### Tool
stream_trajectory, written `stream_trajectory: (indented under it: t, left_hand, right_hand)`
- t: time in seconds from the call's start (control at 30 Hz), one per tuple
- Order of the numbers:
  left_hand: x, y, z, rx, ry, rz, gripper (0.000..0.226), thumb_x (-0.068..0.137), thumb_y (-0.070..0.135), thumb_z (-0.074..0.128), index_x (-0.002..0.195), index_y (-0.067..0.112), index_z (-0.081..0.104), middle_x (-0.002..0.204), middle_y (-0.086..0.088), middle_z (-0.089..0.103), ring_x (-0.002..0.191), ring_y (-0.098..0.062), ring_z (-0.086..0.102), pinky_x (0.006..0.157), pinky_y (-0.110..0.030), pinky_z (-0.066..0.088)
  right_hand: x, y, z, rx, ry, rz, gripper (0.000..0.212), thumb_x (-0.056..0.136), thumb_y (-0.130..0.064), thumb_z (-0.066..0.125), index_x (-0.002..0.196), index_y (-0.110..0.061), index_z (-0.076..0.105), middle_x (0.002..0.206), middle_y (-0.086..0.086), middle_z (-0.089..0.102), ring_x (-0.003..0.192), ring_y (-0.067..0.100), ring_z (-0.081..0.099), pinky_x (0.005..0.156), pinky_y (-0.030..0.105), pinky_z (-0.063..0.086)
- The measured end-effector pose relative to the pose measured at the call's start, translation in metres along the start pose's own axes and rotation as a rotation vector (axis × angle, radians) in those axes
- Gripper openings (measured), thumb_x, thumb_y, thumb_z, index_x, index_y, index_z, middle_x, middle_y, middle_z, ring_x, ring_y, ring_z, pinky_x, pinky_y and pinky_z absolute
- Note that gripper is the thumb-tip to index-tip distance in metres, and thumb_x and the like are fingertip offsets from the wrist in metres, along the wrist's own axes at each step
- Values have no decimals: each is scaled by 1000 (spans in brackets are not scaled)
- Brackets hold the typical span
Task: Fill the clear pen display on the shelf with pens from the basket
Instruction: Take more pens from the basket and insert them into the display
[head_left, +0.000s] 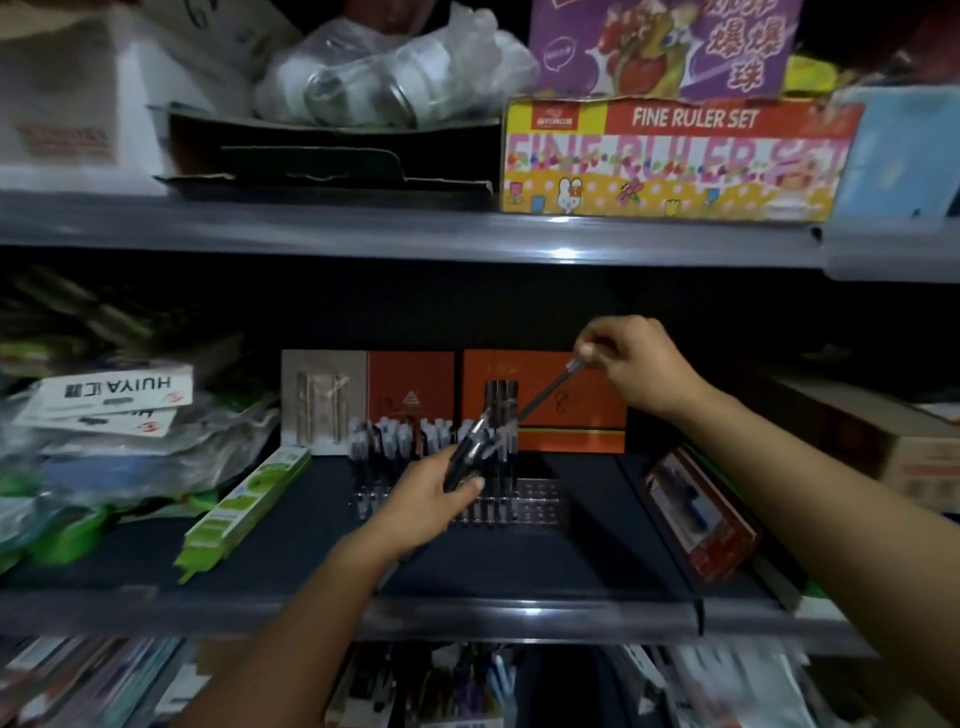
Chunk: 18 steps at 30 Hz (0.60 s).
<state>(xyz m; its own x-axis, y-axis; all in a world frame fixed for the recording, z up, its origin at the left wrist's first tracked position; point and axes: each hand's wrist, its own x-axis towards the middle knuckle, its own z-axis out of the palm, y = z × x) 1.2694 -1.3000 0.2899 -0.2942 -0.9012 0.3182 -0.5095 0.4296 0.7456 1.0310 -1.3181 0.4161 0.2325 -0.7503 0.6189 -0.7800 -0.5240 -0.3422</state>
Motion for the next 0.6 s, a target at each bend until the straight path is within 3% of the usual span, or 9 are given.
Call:
stream_trajectory:
  t: [0.13, 0.27, 0.37, 0.6]
  left_hand:
    - [7, -5, -2, -10, 10, -23, 13, 94, 20, 56, 99, 8, 55, 62, 3, 44, 53, -9, 45, 54, -23, 38]
    - [12, -10, -1, -37, 13, -36, 9, 93, 21, 56, 86, 16, 53, 64, 3, 44, 56, -10, 46, 57, -24, 41]
    - [16, -12, 0, -44, 19, -56, 14, 93, 22, 56, 89, 9, 54, 65, 3, 44, 58, -10, 46, 57, -22, 40]
    - [26, -6, 12, -126, -7, -28, 14, 94, 25, 55, 82, 21, 50, 63, 3, 44, 53, -7, 45, 56, -22, 40]
  right_hand:
    - [7, 9, -8, -34, 28, 22, 13, 91, -4, 57, 86, -3, 70, 80, 5, 68, 80, 14, 61, 68, 25, 41]
    - [13, 20, -5, -57, 33, 48, 16, 88, 1, 55, 84, -4, 70, 78, -2, 68, 82, 12, 64, 68, 21, 44]
    - [13, 28, 8, -109, -46, 72, 17, 87, 3, 55, 82, -6, 69, 80, 2, 71, 85, 17, 67, 70, 25, 49]
    - [15, 34, 54, -249, -165, 10, 13, 85, -1, 55, 86, -13, 60, 88, 10, 68, 85, 32, 64, 72, 43, 54]
